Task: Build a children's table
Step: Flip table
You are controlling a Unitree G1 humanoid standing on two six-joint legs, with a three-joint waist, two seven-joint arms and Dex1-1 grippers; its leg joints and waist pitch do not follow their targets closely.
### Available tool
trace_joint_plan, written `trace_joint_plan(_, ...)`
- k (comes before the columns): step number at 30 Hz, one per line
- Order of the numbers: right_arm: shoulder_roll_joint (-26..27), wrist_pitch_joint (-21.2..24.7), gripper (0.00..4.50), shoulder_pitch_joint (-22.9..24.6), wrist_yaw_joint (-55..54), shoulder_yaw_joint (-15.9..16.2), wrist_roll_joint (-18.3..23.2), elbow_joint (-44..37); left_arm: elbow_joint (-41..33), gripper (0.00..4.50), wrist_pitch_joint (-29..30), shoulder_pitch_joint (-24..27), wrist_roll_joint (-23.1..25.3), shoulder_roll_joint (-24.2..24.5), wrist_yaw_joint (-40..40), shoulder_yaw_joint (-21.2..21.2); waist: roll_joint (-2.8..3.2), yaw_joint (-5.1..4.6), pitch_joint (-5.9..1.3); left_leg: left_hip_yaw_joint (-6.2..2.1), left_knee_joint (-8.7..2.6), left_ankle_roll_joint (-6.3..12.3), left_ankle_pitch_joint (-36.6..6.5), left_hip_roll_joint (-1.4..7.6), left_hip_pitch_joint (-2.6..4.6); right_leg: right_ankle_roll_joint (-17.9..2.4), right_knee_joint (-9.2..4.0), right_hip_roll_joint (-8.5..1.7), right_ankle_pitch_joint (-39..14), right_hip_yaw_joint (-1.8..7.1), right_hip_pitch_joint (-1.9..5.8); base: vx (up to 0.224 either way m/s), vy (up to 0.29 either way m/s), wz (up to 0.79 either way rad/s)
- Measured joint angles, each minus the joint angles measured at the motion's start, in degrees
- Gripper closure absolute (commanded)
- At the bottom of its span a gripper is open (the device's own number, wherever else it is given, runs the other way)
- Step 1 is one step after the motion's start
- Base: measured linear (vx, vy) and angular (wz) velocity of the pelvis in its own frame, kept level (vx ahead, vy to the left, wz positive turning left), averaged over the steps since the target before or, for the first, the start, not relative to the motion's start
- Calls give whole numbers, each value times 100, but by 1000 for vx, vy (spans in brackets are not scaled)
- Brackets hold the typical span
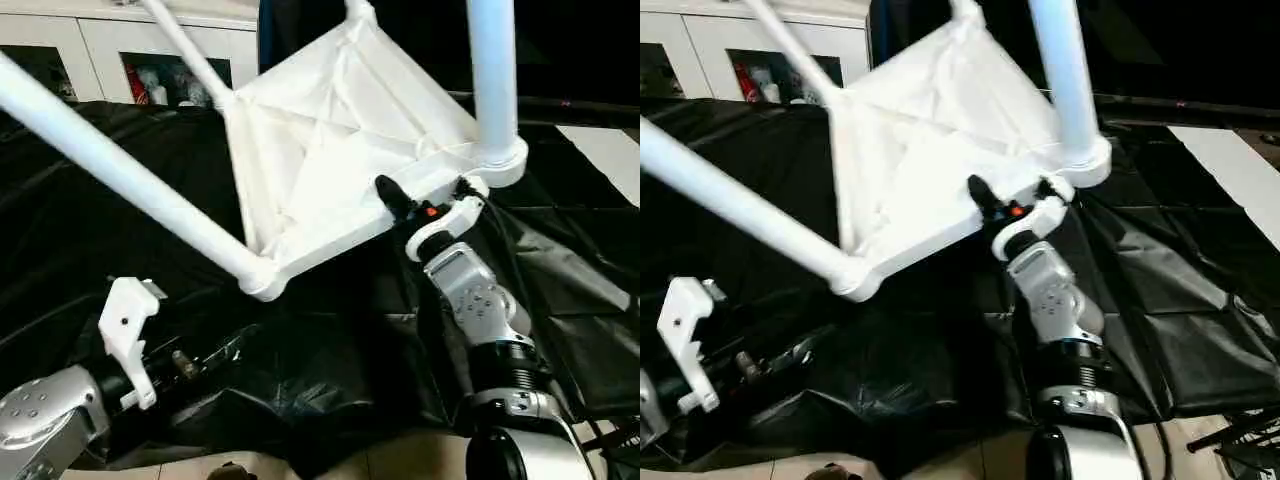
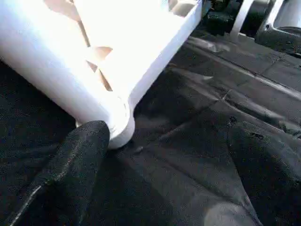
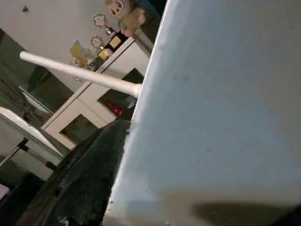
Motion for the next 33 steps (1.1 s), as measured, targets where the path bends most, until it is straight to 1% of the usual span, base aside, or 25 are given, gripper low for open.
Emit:
trace_joint_plan(4, -287, 260, 240, 184, -108, 204, -14, -650, -58, 0, -21, -424, 136, -3, 147, -88, -9, 13, -6, 0, 1, -2, 2, 0, 5, 4, 0, 3, -1, 6, 3, 0, 0, 0)
trace_joint_plan(6, -408, 342, 240, 203, -162, 327, -103, -937, -110, 0, -21, -613, 156, -2, 197, -144, -13, 8, -12, 1, 1, -3, 2, 0, 9, 4, 0, 3, -1, 9, 5, 0, 0, 0)
trace_joint_plan(8, -454, 357, 240, 221, -251, 443, -220, -1176, -218, 0, -19, -713, 170, -3, 212, -223, -37, 9, -33, 1, -1, -6, 4, 3, 13, 5, 0, 8, -2, 9, 6, 0, 0, 0)
trace_joint_plan(10, -512, 371, 240, 235, -347, 536, -286, -1322, -273, 0, -14, -770, 172, -3, 226, -266, -55, 29, -46, 0, 0, -7, 4, 4, 16, 16, 0, 8, -9, 7, 11, 0, 0, 0)
trace_joint_plan(13, -559, 434, 240, 233, -607, 632, -398, -1524, -327, 0, 47, -905, 269, -2, 352, -403, -57, 65, -51, 1, 1, -7, 4, 1, 17, 40, 0, 8, -18, 19, 23, 0, 0, 0)
trace_joint_plan(15, -589, 459, 240, 227, -688, 658, -445, -1556, -372, 0, 94, -909, 370, -1, 408, -483, -61, 82, -55, 2, 1, -7, 4, 1, 25, 48, -2, 8, -23, 24, 23, 0, 0, 0)
trace_joint_plan(17, -629, 544, 240, 229, -836, 663, -465, -1660, -364, 0, 129, -937, 469, -1, 449, -589, -62, 117, -57, 3, 2, -7, 4, -3, 18, 52, -2, 8, -25, 35, 31, 0, 0, 0)
trace_joint_plan(20, -674, 660, 240, 228, -1039, 676, -531, -1789, -342, 0, 114, -1173, 520, -52, 475, -699, -64, 166, -58, 8, 1, -10, 6, -8, 15, 58, -2, 8, -22, 54, 48, 0, 0, 0)
trace_joint_plan(22, -681, 708, 240, 227, -1152, 735, -594, -1886, -277, 0, 54, -1416, 624, -85, 564, -700, -62, 161, -64, 13, 1, -13, 7, -10, 16, 64, -2, 10, -23, 69, 61, 0, 0, 0)
trace_joint_plan(27, -809, 896, 240, 175, -1296, 852, -626, -2040, -78, 0, -61, -1732, 861, -133, 793, -712, -74, 159, -77, 17, 2, -20, 12, -25, 12, 86, -2, 17, -27, 113, 71, 0, 0, 0)
trace_joint_plan(30, -848, 998, 240, 152, -1414, 850, -635, -2092, -73, 0, -62, -1785, 880, -165, 829, -717, -84, 170, -84, 33, 3, -20, 12, -30, 8, 114, -2, 19, -44, 140, 85, 0, 0, 0)
trace_joint_plan(33, -908, 1108, 240, 122, -1597, 835, -636, -2134, -71, 0, -60, -1875, 933, -174, 864, -754, -85, 186, -84, 68, 3, -20, 12, -29, 5, 138, -2, 12, -60, 161, 106, 0, 0, 0)
